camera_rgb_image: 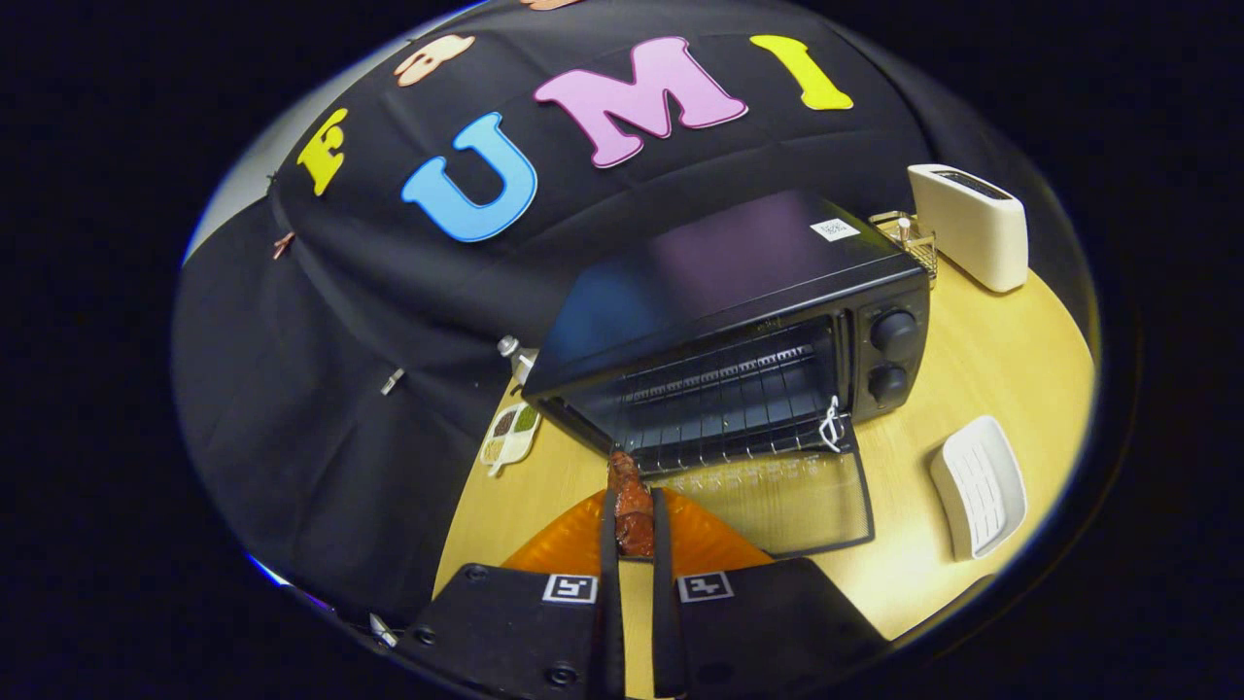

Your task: Open the toaster oven, put the food inside, and close the toaster oven door.

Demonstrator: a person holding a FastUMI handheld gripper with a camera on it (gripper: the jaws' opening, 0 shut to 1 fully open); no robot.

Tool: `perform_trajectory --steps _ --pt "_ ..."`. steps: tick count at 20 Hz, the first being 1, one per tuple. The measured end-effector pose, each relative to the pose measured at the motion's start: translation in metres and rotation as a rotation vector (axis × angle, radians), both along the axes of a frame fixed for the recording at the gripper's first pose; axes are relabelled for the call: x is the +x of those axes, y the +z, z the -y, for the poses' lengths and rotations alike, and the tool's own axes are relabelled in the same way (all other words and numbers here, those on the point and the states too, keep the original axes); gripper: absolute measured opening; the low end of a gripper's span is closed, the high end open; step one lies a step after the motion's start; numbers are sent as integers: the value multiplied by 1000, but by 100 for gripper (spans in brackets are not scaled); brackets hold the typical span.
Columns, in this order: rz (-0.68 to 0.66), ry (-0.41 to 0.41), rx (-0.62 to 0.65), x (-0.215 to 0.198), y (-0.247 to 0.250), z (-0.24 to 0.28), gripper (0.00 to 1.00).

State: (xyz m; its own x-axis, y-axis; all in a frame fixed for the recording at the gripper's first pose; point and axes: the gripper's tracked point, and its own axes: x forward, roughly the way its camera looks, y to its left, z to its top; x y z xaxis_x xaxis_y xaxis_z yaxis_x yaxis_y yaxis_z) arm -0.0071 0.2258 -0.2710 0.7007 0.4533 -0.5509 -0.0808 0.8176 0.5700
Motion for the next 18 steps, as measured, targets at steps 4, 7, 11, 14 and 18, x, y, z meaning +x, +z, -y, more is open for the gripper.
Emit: perform_trajectory --steps 4,7,11,14,18 --pt "-23 -84 32 49 -29 -6 15" --pt "-36 -136 56 72 -43 -6 15" --pt "-47 -182 55 92 -59 4 16" --pt "-66 -209 -11 100 -77 22 21" --pt "-90 -206 -158 96 -97 49 53"
